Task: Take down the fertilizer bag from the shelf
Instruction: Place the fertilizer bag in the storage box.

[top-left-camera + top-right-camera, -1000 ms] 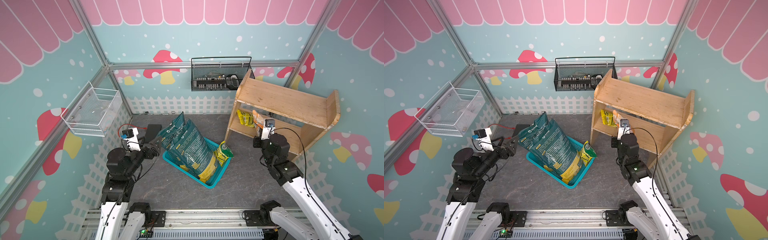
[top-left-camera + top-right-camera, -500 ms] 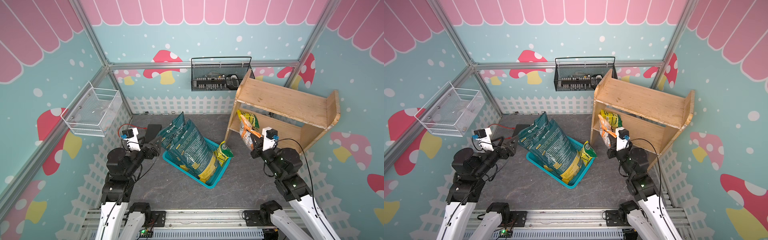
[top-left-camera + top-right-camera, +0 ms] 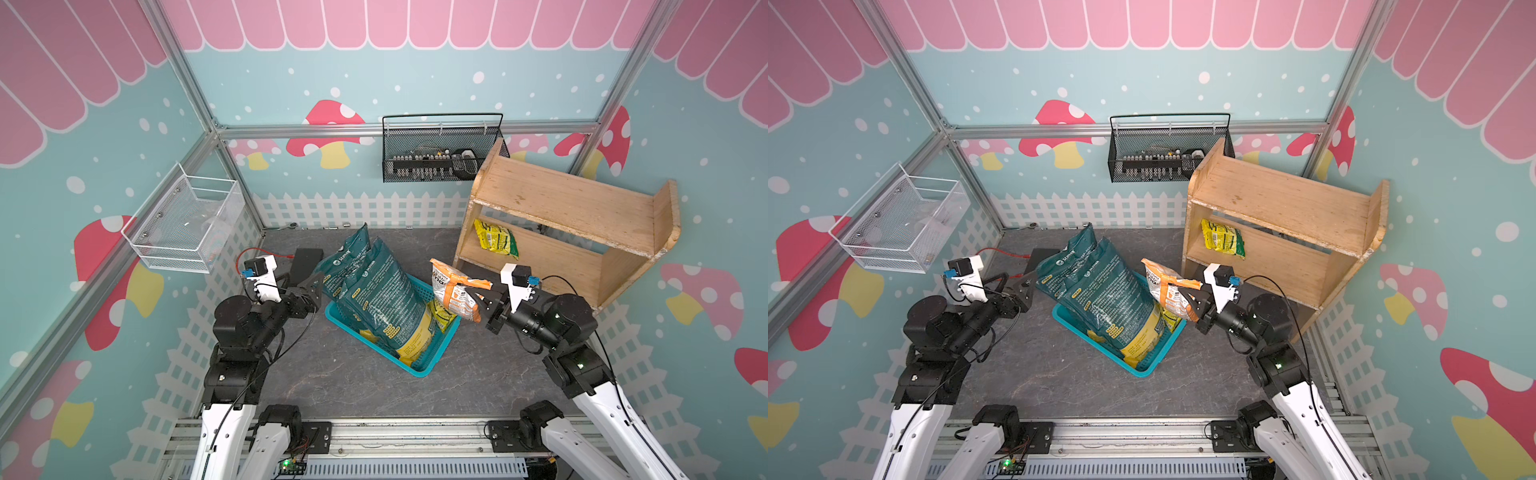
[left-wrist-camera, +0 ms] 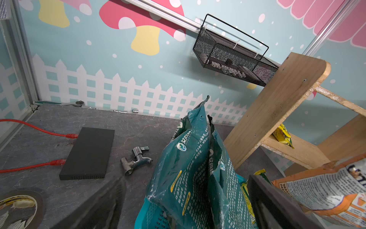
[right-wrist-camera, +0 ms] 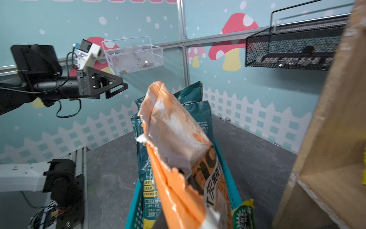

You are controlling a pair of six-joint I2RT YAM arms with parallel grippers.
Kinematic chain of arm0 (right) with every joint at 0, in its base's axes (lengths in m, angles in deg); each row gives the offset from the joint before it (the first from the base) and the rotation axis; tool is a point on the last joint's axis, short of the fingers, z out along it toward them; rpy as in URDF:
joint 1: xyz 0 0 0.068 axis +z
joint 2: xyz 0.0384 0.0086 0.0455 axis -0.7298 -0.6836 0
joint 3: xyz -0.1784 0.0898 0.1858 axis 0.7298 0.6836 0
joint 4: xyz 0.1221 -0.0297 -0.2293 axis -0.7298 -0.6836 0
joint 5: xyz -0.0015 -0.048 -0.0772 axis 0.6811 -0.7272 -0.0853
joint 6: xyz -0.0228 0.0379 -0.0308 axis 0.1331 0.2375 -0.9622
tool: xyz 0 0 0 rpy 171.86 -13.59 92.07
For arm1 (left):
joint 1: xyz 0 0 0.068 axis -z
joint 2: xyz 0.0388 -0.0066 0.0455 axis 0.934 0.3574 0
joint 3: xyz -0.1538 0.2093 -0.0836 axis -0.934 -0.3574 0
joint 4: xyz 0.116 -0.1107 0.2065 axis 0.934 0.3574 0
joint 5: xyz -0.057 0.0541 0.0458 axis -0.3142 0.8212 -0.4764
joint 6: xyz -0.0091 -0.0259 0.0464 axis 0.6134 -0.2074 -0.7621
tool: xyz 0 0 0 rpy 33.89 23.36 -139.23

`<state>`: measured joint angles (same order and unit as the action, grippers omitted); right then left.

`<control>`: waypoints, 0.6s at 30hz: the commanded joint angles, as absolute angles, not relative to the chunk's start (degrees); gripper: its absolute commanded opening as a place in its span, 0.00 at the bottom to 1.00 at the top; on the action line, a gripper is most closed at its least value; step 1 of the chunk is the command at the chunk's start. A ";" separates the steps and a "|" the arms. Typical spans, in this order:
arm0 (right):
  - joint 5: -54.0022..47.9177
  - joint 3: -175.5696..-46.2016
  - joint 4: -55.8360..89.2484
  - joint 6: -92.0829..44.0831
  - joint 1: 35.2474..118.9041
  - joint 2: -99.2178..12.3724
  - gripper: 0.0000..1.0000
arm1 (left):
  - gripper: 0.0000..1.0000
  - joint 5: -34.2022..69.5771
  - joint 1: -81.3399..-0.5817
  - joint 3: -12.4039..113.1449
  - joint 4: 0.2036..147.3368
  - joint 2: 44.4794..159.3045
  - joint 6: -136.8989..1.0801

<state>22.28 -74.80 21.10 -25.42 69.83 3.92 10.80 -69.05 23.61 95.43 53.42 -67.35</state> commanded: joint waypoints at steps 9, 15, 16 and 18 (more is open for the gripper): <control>36.38 -76.55 29.79 -32.76 81.19 -4.89 0.00 | 0.99 10.33 -69.32 23.06 94.71 53.00 -67.36; 35.95 -73.83 32.02 -35.75 80.80 -8.44 0.00 | 0.99 10.23 -69.32 23.06 94.63 52.99 -67.29; 35.77 -73.73 32.11 -36.15 80.44 -9.71 0.00 | 0.99 10.14 -69.28 23.06 94.59 53.00 -67.29; 36.54 -74.00 32.34 -36.75 79.77 -12.74 0.00 | 0.99 10.16 -69.31 23.03 94.65 53.00 -67.29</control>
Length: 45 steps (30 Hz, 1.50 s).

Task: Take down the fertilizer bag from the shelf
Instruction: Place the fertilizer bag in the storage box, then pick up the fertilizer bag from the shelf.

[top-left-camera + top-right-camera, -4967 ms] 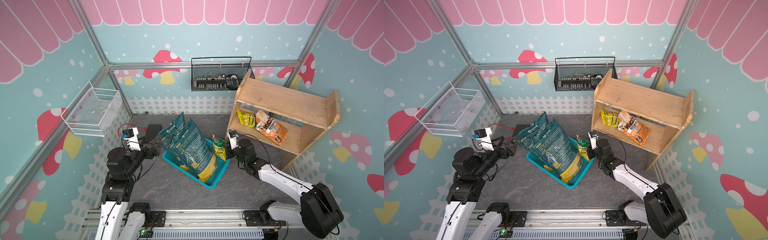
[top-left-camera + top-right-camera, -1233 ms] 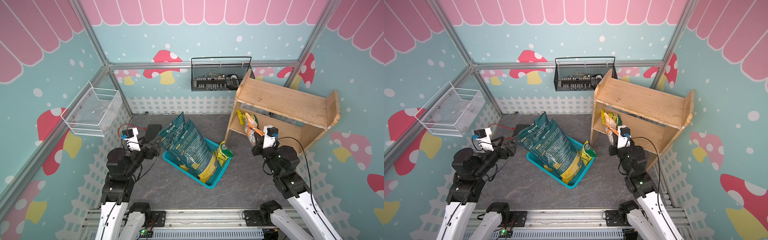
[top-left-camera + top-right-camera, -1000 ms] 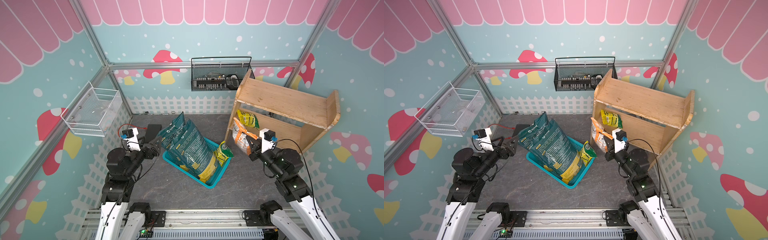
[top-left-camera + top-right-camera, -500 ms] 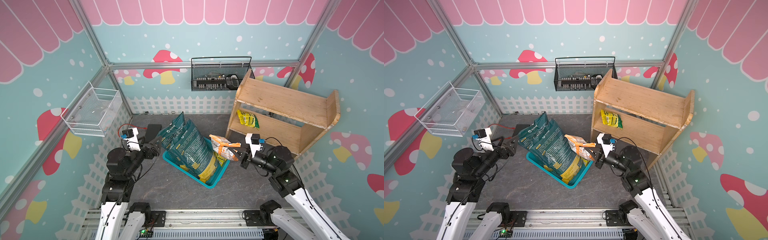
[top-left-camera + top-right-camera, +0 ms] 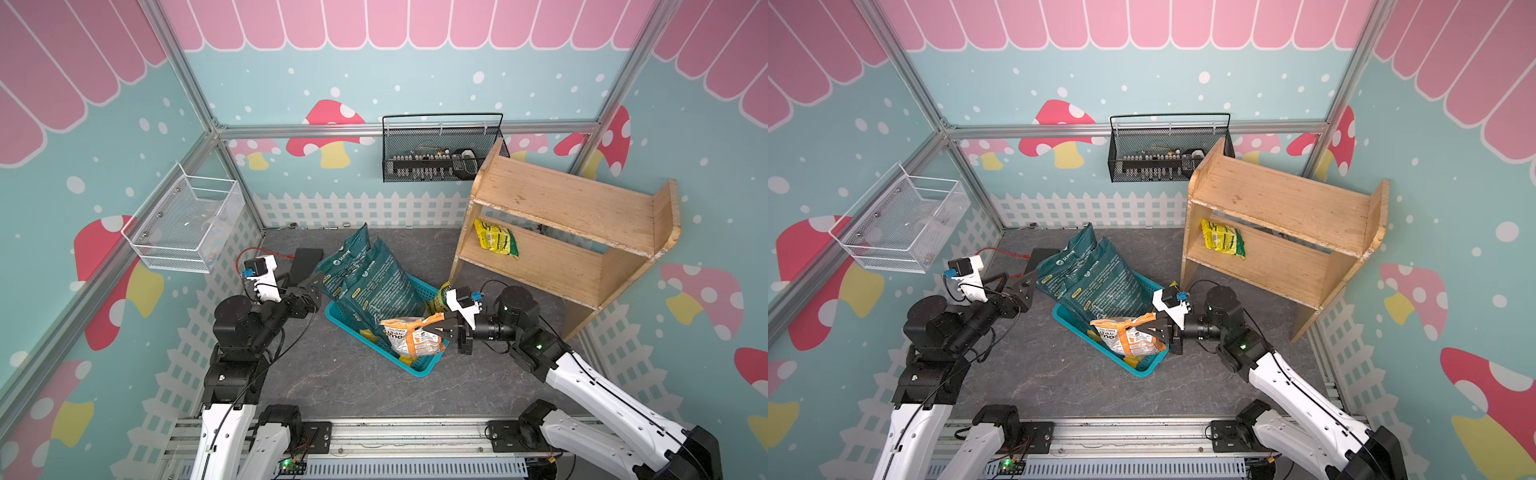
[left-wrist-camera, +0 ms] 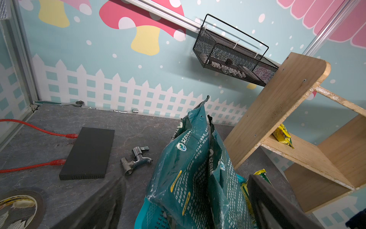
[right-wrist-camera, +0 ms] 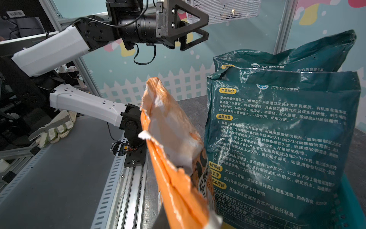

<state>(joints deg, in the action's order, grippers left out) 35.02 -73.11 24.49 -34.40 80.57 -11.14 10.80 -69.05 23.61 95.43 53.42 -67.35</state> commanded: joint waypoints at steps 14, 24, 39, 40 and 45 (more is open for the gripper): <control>32.66 -79.73 27.47 -44.17 75.03 -27.74 0.09 | 0.99 10.23 -69.32 23.01 94.59 52.94 -67.29; 21.99 -83.95 23.39 -48.52 74.99 -30.58 0.46 | 0.99 10.28 -69.31 23.05 94.60 53.03 -67.29; -11.69 -78.72 28.66 -34.77 75.17 -14.11 0.75 | 0.99 10.39 -69.28 23.04 94.62 53.00 -67.38; -17.36 -77.95 28.15 -33.69 75.11 -11.92 0.75 | 0.99 10.32 -69.30 23.05 94.65 53.01 -67.38; -40.05 -76.82 23.14 -33.12 75.04 -8.89 0.76 | 0.99 10.33 -69.26 23.00 94.62 53.00 -67.35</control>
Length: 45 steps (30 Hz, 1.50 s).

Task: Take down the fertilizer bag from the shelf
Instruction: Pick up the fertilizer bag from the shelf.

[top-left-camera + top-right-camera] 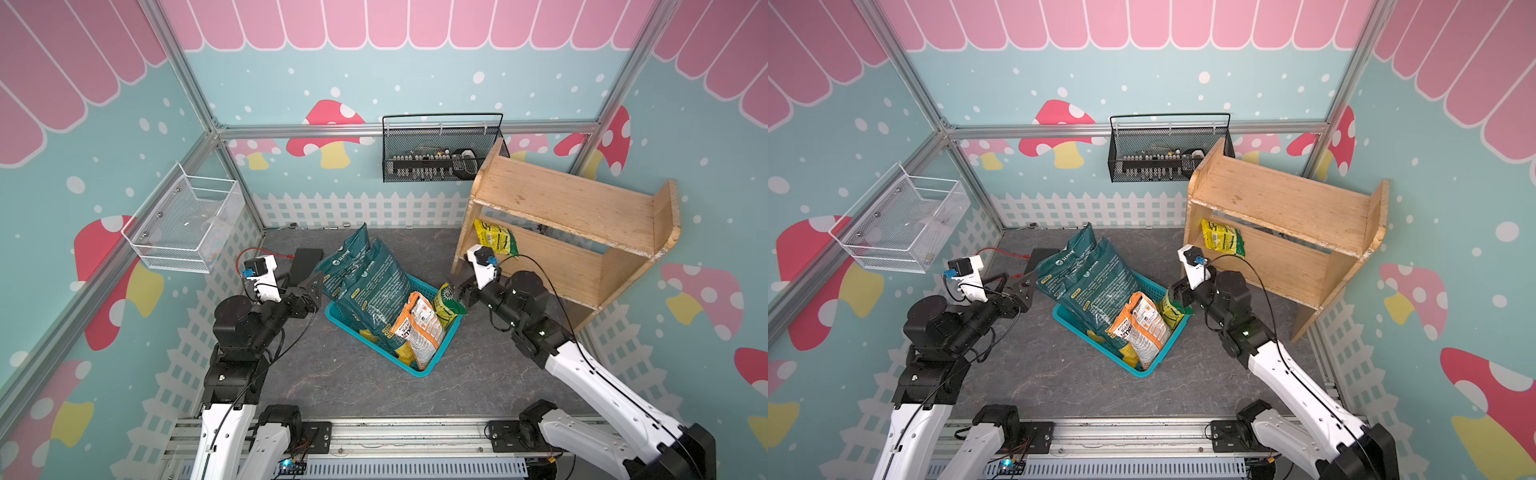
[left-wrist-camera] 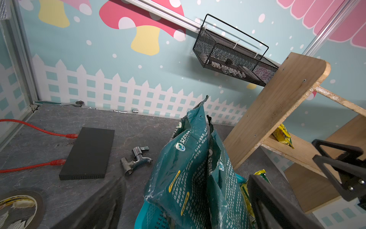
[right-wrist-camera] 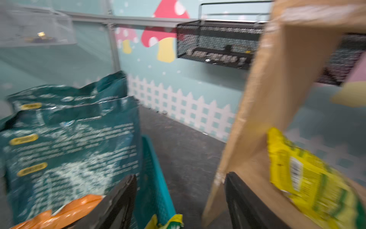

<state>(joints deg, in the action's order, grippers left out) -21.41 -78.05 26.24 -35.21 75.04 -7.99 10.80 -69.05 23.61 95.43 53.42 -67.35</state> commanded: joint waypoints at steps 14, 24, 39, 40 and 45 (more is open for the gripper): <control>-57.01 -89.24 15.25 -37.22 74.06 -29.56 0.82 | 0.99 10.47 -69.32 22.96 94.65 53.09 -67.38; -55.54 -95.35 15.40 -42.73 72.39 -33.93 0.82 | 0.99 10.39 -69.27 22.97 94.64 53.00 -67.38; -51.30 -102.60 9.94 -43.69 67.67 -42.05 0.16 | 0.99 10.32 -69.28 22.97 94.61 53.00 -67.38; -50.93 -102.30 10.19 -43.64 67.55 -41.76 0.11 | 0.99 10.28 -69.32 22.93 94.59 53.00 -67.38; -47.88 -100.05 12.28 -42.64 67.46 -38.01 0.02 | 0.99 10.36 -69.28 23.02 94.63 53.00 -67.38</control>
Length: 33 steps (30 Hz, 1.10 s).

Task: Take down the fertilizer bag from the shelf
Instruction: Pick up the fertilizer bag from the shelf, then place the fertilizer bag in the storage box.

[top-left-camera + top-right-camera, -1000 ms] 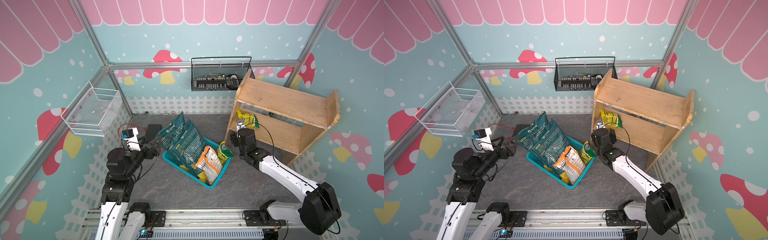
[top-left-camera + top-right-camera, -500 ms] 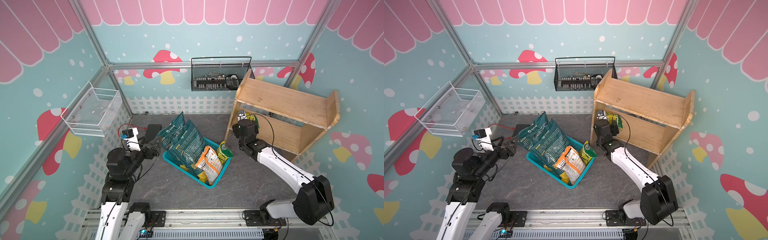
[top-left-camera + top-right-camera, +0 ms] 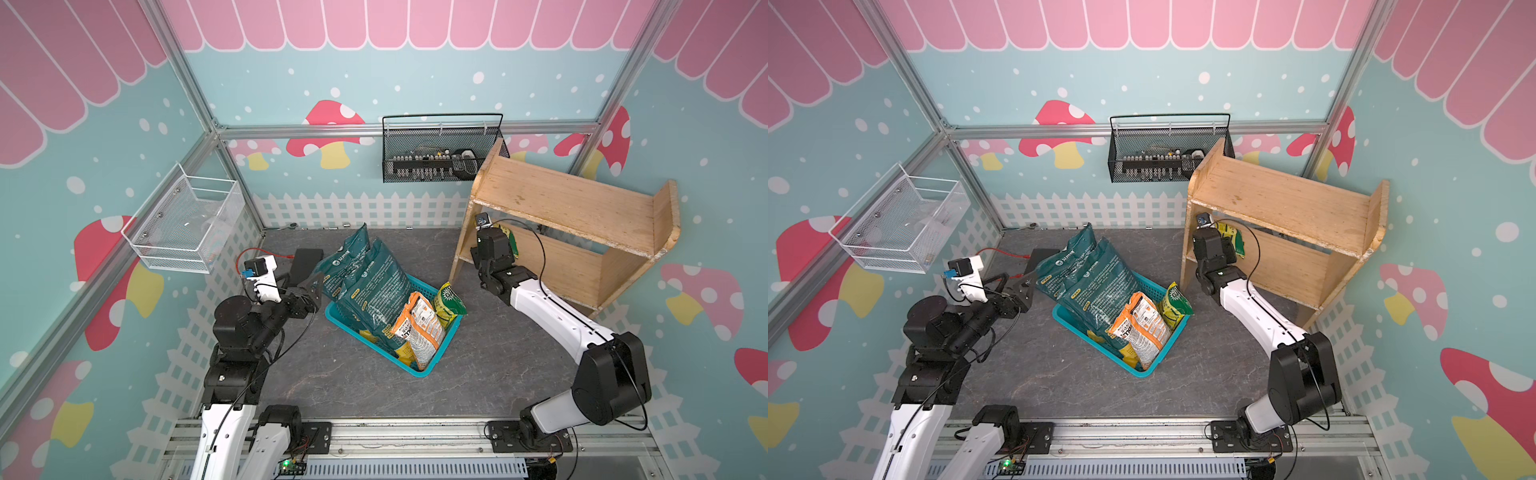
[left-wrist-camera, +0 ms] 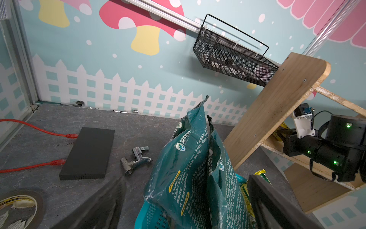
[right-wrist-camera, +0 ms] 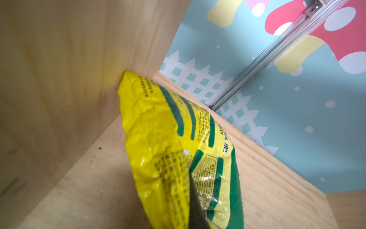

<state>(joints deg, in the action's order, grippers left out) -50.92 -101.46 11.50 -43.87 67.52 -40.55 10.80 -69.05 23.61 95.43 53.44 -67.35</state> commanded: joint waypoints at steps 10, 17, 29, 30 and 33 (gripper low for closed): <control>-33.83 -90.05 18.18 -36.44 67.53 -20.81 0.00 | 0.99 10.23 -69.32 22.96 94.59 53.00 -67.44; -12.16 -83.03 24.94 -31.10 68.09 -10.30 0.00 | 0.99 10.38 -69.32 22.88 94.59 52.90 -67.38; 1.52 -81.27 32.31 -20.11 73.04 -14.35 0.00 | 0.99 10.49 -69.29 22.82 94.64 52.92 -67.38; 1.90 -81.19 33.24 -19.33 73.66 -15.31 0.00 | 0.99 10.45 -69.32 22.88 94.63 52.92 -67.38; 1.22 -81.06 35.27 -17.71 75.37 -17.81 0.00 | 0.99 10.47 -69.27 22.96 94.63 52.98 -67.38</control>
